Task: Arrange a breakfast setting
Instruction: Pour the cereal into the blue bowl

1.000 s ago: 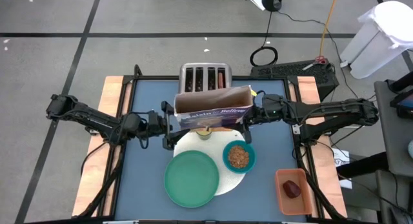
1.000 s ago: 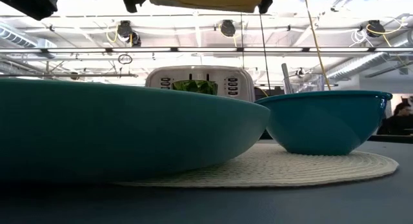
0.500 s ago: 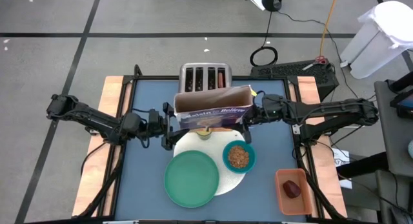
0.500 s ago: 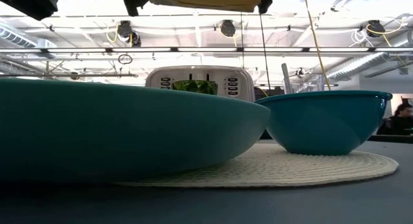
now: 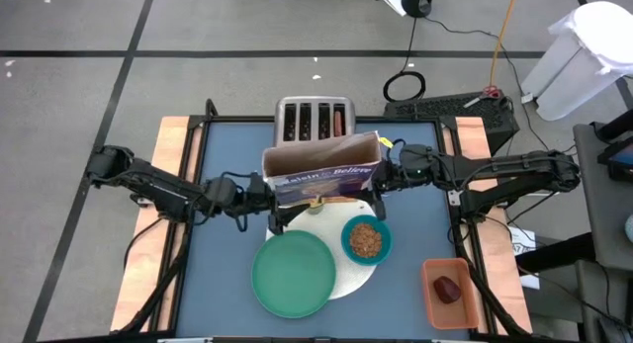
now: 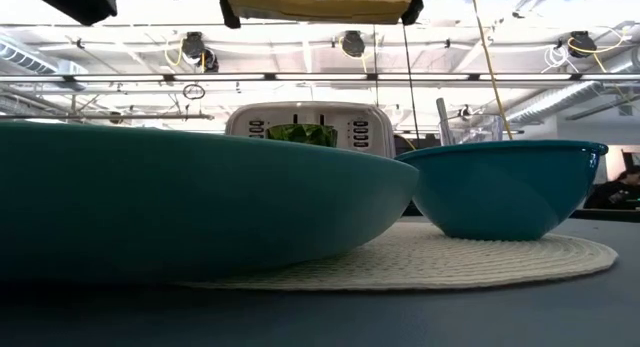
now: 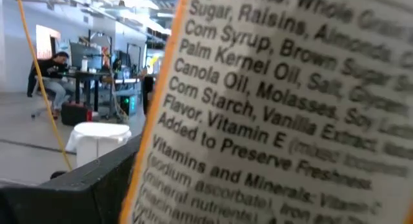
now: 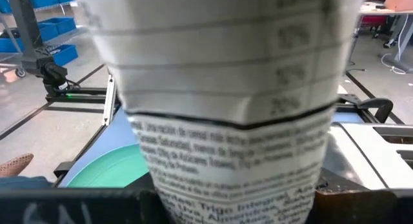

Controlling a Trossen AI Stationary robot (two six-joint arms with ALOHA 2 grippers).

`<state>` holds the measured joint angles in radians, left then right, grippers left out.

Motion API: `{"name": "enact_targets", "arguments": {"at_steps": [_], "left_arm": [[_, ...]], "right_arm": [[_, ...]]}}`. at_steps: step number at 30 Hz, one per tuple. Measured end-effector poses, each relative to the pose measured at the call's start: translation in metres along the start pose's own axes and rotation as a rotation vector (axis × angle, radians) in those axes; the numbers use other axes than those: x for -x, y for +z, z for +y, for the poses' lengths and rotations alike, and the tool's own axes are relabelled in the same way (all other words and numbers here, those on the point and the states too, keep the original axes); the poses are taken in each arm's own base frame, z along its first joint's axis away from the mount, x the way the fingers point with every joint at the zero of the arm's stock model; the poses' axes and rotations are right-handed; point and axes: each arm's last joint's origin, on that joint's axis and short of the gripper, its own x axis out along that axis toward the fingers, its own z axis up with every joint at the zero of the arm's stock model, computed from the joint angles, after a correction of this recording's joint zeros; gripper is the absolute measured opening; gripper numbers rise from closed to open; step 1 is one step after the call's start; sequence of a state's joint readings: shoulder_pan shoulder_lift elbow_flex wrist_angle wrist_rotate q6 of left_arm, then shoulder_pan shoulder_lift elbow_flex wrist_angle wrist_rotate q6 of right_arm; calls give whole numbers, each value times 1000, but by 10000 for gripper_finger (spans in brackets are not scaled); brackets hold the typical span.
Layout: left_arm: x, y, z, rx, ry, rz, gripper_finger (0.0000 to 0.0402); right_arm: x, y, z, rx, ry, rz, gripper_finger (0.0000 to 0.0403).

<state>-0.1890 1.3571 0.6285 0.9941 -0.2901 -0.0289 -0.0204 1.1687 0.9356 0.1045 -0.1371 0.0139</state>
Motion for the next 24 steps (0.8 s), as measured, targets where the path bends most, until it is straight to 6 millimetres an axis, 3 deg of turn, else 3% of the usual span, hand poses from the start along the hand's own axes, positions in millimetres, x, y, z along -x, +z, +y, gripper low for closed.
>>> {"name": "enact_targets", "arguments": {"at_steps": [17, 24], "left_arm": [[1, -5, -1, -17, 25, 52, 381], [1, -5, -1, -36, 41, 51, 315]], "right_arm": [[-1, -2, 0, -2, -6, 15, 139], [-1, -1, 0, -2, -7, 12, 139]]}}
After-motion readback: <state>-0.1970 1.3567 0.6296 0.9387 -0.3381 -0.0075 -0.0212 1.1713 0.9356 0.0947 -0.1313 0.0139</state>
